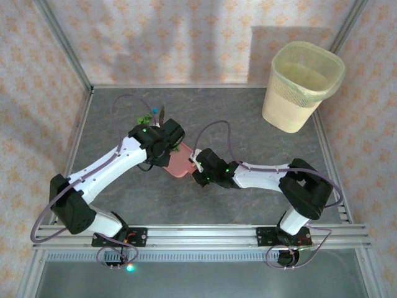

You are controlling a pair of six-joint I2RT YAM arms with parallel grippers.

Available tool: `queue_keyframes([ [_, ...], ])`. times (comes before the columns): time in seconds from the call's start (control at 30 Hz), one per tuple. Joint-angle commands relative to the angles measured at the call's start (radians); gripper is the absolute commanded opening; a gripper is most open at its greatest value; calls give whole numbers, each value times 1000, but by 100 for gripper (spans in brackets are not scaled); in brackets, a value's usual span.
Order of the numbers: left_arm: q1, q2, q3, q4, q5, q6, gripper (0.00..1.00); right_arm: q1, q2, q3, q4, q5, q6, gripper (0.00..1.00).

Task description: Sweep away the paper scraps from the table

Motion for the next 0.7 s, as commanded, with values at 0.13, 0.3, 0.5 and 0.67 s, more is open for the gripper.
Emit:
queue_keyframes([
  [0.13,-46,143,95,1,-86,-51,0,-13,-1,9,-53,71,5,0],
  [0.3,-78,167,118,5,-60,-33,0,-15,-3,10,-56,77,4,0],
  [0.5,-112,120,101,7,-9,5,0,-15,-5,7,-53,85,4,0],
  [0.67,-131,58,52,27,45,8,0,-15,0,5,-50,93,1,0],
])
